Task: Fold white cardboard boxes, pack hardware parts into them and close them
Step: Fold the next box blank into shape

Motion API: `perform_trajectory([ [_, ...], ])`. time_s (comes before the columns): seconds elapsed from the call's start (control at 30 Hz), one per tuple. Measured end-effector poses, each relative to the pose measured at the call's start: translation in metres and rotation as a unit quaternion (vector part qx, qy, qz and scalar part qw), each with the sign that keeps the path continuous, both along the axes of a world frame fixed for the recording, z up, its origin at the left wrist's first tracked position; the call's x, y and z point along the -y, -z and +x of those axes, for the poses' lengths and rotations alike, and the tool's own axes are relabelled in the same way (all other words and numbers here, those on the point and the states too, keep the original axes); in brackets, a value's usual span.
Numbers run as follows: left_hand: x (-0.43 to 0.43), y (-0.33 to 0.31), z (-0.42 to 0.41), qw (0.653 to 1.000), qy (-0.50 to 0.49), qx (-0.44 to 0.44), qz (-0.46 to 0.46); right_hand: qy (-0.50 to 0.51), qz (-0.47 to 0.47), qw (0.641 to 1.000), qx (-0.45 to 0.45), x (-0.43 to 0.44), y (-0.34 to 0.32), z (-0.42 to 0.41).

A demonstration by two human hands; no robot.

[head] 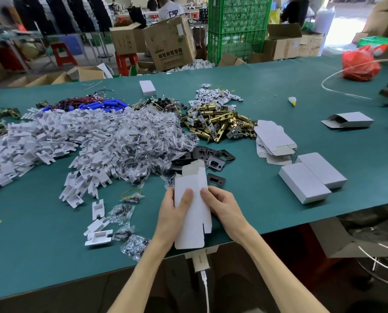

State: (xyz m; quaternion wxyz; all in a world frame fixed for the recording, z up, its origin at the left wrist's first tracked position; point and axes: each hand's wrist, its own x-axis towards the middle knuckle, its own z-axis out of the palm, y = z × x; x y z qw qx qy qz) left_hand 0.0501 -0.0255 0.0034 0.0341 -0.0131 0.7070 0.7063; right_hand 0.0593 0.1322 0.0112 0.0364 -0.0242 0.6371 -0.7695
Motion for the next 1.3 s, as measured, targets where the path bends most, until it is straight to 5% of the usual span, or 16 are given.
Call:
perform_trajectory([
  [0.83, 0.003, 0.002, 0.002, 1.000, 0.012, 0.000, 0.024, 0.146, -0.073, 0.987, 0.011, -0.003, 0.013, -0.005],
  [1.3, 0.005, 0.006, -0.002, 0.996, -0.063, -0.018, 0.062, 0.109, -0.021, 0.994, -0.010, -0.003, 0.016, -0.007],
])
